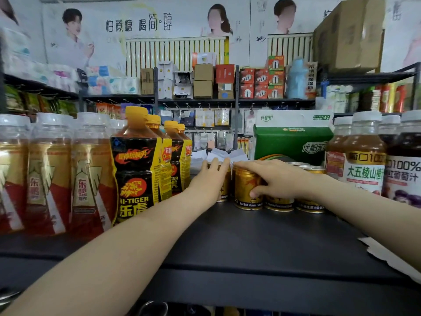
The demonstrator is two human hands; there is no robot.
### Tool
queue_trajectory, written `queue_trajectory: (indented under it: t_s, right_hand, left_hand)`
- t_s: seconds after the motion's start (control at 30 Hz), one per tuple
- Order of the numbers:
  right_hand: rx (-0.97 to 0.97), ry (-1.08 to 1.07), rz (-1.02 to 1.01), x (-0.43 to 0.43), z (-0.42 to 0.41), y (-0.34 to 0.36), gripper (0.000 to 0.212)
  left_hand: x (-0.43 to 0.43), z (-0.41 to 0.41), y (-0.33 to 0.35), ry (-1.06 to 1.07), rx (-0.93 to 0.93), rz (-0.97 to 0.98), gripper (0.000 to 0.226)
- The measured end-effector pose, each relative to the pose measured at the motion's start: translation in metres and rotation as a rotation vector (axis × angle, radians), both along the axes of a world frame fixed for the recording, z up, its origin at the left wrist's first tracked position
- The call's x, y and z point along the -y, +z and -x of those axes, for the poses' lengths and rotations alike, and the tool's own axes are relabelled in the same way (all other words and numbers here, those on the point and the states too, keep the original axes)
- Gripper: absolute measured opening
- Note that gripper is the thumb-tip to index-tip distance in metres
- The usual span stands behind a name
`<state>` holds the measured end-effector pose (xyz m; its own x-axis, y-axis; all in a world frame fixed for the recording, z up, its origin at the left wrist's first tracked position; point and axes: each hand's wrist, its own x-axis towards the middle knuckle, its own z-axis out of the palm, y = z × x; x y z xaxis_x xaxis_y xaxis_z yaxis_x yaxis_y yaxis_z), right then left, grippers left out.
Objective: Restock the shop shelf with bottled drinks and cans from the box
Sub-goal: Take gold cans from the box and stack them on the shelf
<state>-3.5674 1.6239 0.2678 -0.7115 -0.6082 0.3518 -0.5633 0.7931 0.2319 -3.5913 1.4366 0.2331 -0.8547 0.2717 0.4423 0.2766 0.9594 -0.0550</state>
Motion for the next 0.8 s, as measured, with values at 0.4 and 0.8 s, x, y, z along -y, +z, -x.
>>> queue_trajectory:
  t_s: [0.4, 0.8]
  right_hand:
    - [0.017, -0.075, 0.001, 0.005, -0.004, 0.002, 0.082]
    - [-0.091, -0.273, 0.044, 0.003, -0.037, -0.011, 0.082]
  left_hand:
    - [-0.003, 0.008, -0.004, 0.049, -0.113, 0.024, 0.086]
    - [-0.017, -0.026, 0.021, 0.037, -0.034, -0.1, 0.08]
